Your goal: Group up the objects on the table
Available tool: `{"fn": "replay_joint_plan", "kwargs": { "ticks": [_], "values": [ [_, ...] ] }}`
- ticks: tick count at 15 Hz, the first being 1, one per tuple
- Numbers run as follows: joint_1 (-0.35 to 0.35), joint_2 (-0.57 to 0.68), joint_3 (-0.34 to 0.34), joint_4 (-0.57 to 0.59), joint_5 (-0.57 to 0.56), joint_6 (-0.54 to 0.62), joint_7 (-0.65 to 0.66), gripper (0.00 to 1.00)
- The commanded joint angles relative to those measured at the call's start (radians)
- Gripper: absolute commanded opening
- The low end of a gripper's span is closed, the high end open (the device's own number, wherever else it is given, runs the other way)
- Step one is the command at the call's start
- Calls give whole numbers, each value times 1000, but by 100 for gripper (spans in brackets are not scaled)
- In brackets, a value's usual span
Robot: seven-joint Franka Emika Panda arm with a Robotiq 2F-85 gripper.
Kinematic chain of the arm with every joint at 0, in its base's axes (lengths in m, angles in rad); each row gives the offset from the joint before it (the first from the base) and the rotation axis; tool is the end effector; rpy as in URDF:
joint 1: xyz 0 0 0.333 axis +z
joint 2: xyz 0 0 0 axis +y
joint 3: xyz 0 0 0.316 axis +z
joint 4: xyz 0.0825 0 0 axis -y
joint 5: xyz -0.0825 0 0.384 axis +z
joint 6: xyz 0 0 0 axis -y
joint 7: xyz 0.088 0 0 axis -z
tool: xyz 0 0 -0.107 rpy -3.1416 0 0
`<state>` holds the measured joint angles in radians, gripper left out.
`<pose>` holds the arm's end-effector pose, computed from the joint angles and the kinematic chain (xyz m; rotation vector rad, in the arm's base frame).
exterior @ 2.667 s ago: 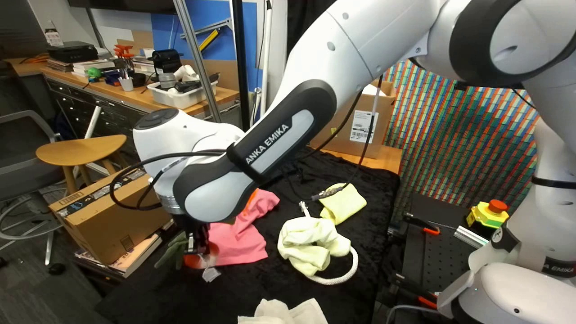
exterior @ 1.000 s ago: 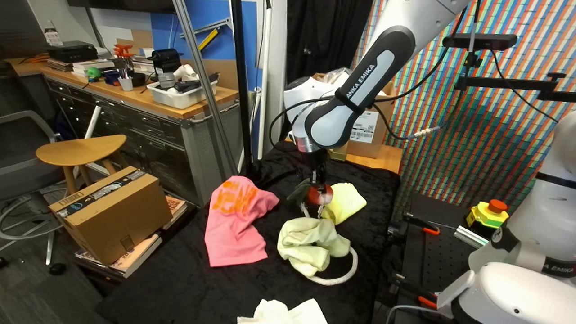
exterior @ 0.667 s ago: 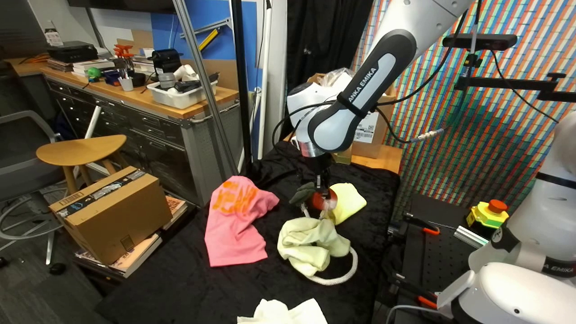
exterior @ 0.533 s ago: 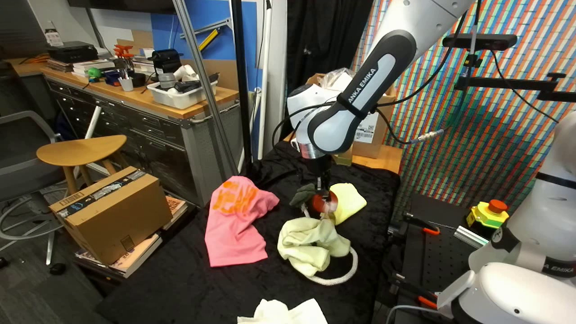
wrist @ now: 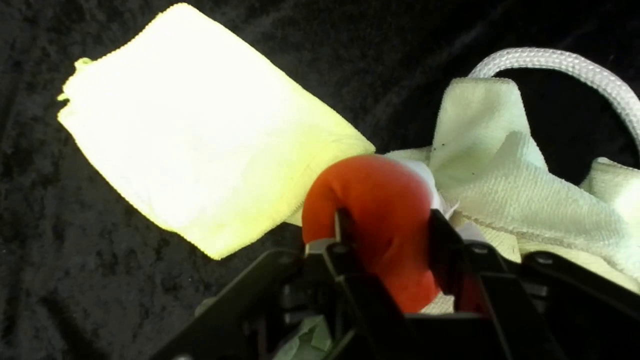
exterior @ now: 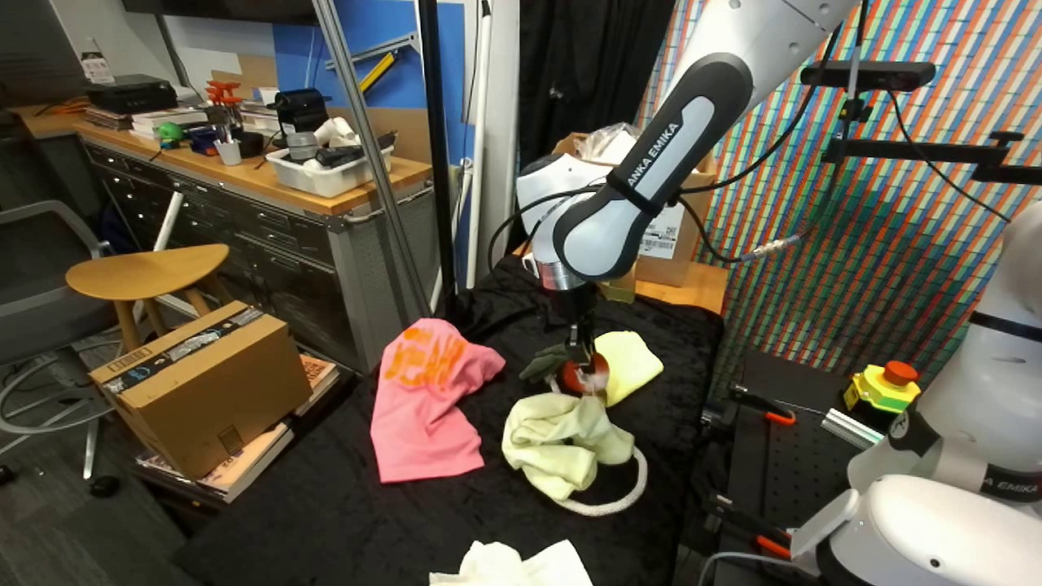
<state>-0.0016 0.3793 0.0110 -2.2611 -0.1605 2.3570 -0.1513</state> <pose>0.5052 0.0029 0.1716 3.0060 0.4395 -0.4410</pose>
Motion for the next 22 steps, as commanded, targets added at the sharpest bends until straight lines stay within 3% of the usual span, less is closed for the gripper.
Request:
{"fn": "replay_joint_plan", "kwargs": {
  "ticks": [1,5,6,13,19,22],
  "values": [
    [1,-21,-1,9,2,10,4,72],
    [26,-31,-4,41,-29,54,44,99],
    [35,-32,-3,53,-36,75,60,100],
    [165,54,-13,198,-63,297,295,99],
    [321,201,-104,335,-170,355,524,100],
    [372,292,-140,422,-167,340,593,100]
  ]
}}
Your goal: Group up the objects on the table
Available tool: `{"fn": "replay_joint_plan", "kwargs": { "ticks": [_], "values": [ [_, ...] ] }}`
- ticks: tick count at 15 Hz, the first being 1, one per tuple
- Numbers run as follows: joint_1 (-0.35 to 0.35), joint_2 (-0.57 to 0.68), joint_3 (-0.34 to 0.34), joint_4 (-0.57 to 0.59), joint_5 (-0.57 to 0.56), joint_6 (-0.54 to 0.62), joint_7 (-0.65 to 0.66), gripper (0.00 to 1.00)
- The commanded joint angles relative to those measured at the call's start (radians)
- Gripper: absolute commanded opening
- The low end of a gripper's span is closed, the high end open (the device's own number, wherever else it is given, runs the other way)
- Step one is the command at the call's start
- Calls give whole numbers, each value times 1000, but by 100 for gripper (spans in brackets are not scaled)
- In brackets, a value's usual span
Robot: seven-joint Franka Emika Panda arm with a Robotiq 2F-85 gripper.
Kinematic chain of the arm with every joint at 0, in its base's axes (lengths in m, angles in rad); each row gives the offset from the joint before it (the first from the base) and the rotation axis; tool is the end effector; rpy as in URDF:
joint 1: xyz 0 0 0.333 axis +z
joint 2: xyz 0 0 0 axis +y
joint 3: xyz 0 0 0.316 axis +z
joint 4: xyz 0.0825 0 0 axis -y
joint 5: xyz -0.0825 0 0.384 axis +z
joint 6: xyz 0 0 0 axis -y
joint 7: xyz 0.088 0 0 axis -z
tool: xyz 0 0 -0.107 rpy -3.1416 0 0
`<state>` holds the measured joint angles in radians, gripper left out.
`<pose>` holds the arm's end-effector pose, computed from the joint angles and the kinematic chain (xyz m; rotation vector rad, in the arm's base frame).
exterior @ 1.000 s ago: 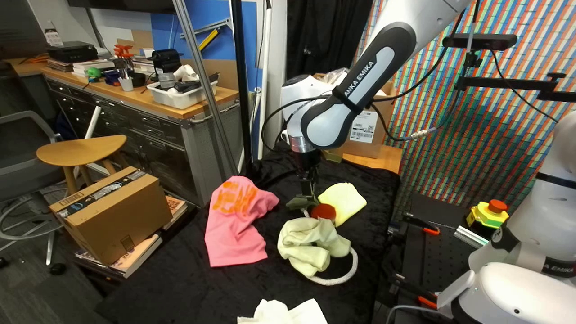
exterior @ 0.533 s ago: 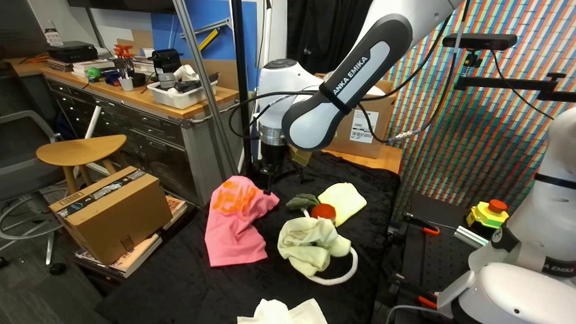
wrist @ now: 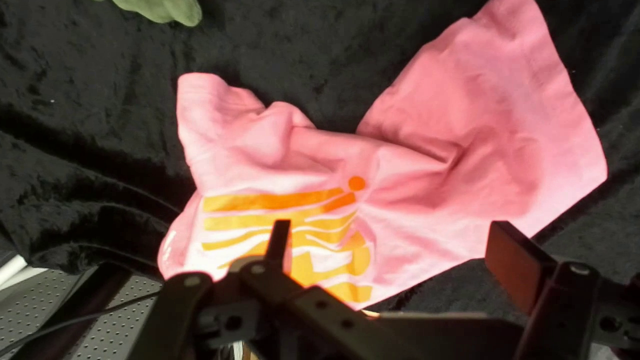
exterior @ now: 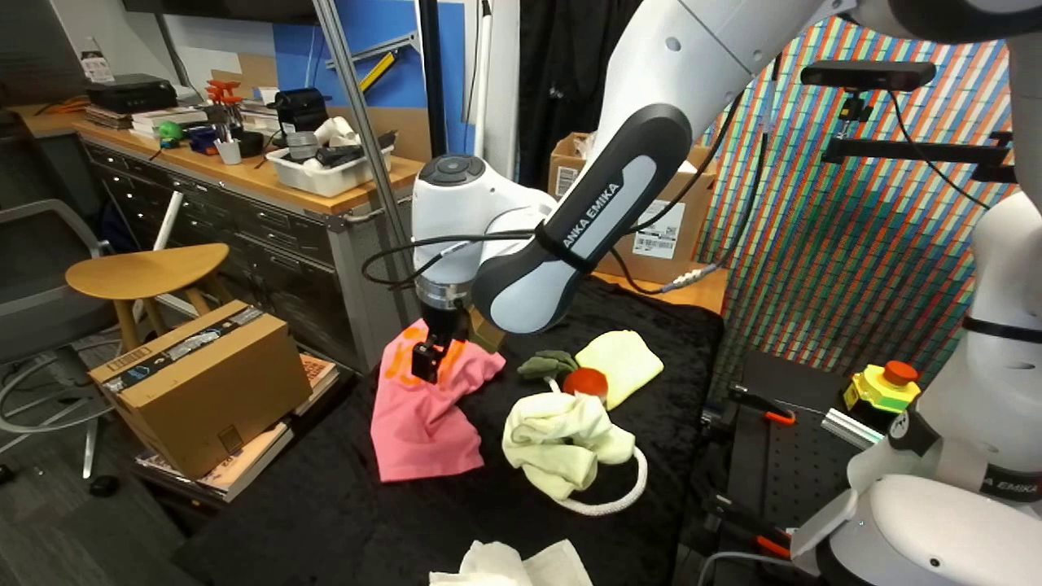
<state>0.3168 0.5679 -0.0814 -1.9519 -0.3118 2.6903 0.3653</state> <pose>0.6136 0.1598 0.2002 2.9715 0.2329 0.3264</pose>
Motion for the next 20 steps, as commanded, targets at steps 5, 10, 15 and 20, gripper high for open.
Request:
{"fn": "replay_joint_plan", "kwargs": {
  "ticks": [5,10,15,20],
  "values": [
    [86,242,-93,265,23,-30,132,100],
    [66,344,-119,396,66,-87,151,100],
    [45,398,-117,470,96,-169,148,100],
    [45,427,-113,505,96,-221,146,96]
  ]
}}
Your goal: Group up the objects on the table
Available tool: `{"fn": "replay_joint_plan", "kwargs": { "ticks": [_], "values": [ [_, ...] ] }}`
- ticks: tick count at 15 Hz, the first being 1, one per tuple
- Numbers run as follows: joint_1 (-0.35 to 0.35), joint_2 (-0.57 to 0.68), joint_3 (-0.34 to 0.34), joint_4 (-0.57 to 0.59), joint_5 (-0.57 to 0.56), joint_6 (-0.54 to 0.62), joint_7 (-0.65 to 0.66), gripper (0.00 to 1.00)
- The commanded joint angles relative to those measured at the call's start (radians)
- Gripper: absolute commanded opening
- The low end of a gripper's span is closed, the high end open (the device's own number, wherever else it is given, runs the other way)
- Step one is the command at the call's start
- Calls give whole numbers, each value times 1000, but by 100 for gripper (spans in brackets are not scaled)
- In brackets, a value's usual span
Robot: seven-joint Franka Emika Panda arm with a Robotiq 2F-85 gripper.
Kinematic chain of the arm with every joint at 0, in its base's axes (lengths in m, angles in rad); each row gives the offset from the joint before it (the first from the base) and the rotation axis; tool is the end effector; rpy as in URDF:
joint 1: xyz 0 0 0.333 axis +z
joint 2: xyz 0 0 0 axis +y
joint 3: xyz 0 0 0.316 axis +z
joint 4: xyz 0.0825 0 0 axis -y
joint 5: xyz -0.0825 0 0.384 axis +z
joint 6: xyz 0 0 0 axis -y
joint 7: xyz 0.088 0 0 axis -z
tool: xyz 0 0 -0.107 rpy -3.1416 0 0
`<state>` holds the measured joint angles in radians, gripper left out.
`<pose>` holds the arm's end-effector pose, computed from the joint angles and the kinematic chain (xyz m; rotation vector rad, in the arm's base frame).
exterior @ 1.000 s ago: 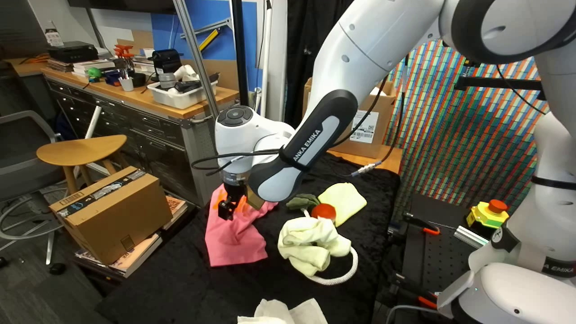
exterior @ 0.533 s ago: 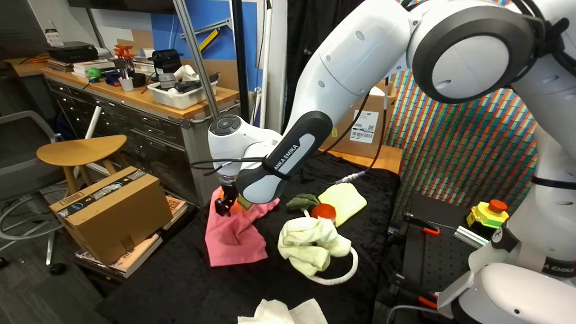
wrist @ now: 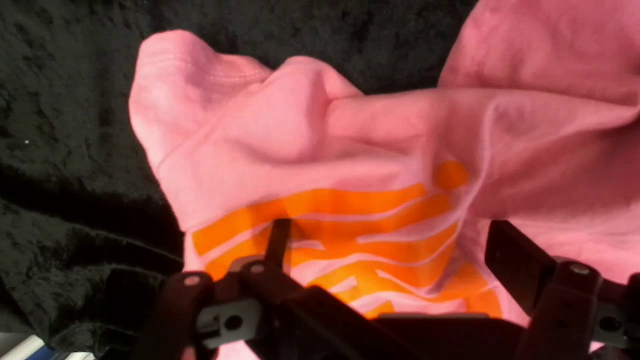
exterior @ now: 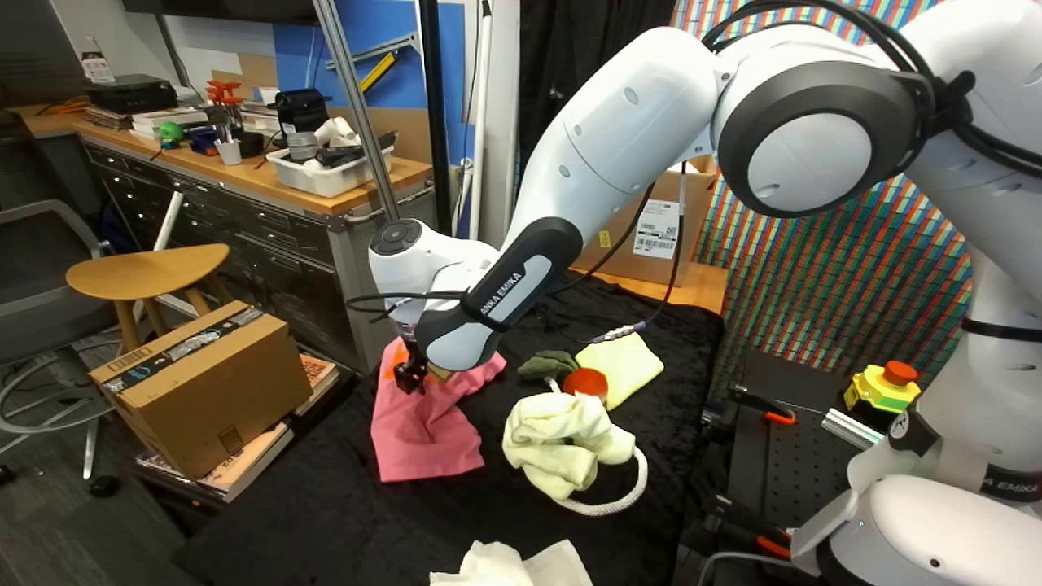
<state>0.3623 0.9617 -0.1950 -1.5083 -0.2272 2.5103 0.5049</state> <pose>0.6910 0.1398 0.1024 2.8691 -0.1002 0.2050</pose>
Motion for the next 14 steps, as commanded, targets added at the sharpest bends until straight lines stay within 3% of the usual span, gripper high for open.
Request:
{"fn": "replay_joint_plan", "kwargs": {
  "ticks": [1,4,11,14],
  "values": [
    [-2,41,2,71,11,-50,5,74],
    [-4,49,3,85,10,-62,4,63],
    [-8,54,6,98,8,-79,0,8],
    [-13,45,12,94,10,-94,-12,2]
  ]
}}
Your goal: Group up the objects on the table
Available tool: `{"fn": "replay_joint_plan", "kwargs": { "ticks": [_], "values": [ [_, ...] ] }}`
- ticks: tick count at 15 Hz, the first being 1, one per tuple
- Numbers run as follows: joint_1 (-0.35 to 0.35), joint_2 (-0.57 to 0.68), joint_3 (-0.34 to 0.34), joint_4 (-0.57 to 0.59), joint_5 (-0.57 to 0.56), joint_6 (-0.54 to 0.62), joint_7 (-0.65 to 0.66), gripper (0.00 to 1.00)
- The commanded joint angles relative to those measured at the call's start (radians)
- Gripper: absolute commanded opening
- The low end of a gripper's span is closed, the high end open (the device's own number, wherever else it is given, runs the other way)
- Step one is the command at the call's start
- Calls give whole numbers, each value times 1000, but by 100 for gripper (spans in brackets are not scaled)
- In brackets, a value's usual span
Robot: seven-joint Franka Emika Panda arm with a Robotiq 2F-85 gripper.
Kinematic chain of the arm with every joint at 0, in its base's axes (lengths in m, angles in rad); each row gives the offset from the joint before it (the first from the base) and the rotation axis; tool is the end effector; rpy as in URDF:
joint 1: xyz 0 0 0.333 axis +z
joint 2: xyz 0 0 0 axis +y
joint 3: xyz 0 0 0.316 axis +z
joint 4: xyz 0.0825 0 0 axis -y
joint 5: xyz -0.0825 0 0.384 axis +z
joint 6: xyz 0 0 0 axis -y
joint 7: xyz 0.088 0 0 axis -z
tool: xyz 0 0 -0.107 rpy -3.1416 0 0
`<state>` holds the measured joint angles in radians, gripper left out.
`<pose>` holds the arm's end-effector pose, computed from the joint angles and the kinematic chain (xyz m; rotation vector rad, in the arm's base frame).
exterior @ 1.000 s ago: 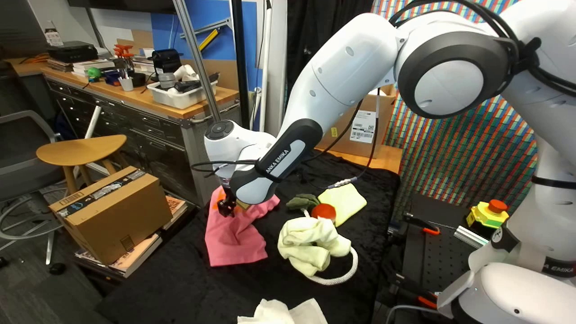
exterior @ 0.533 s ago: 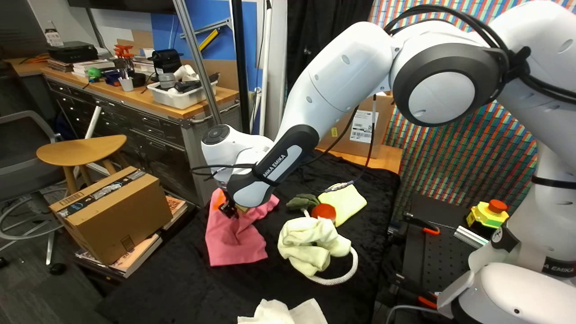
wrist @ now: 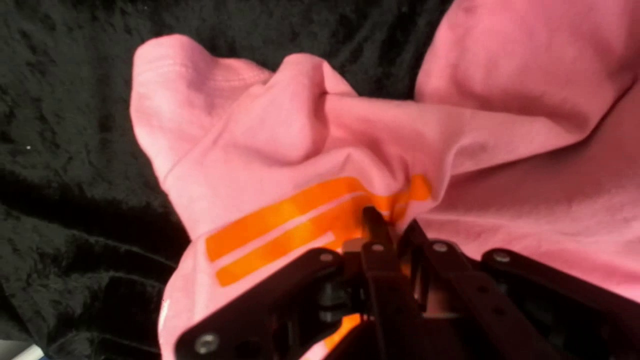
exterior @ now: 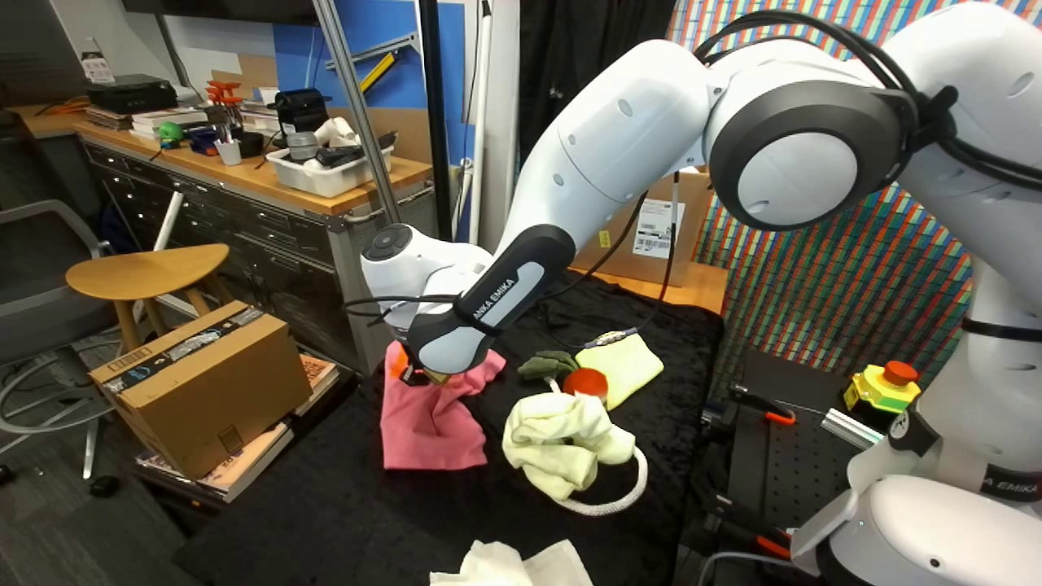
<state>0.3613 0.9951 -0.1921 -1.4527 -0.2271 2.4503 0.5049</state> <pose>0.6960 0.1421 0.0957 2.8503 -0.1037 0.1591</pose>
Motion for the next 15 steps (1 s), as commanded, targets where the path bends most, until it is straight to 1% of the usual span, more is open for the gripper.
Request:
{"fn": "replay_joint_plan", "kwargs": {
  "ticks": [1,2,3,7,11,15],
  "values": [
    [-14,8,12,36,9,-37,-16,2],
    [-17,-2,16,28,8,-42,-26,6],
    [-23,-15,25,16,8,-44,-45,7],
    [-51,-128,54,-96,-3,-23,-149,8],
    [-84,-317,69,-289,-19,38,-247,6],
    [-138,-504,96,-473,-19,97,-344,8]
  ]
}}
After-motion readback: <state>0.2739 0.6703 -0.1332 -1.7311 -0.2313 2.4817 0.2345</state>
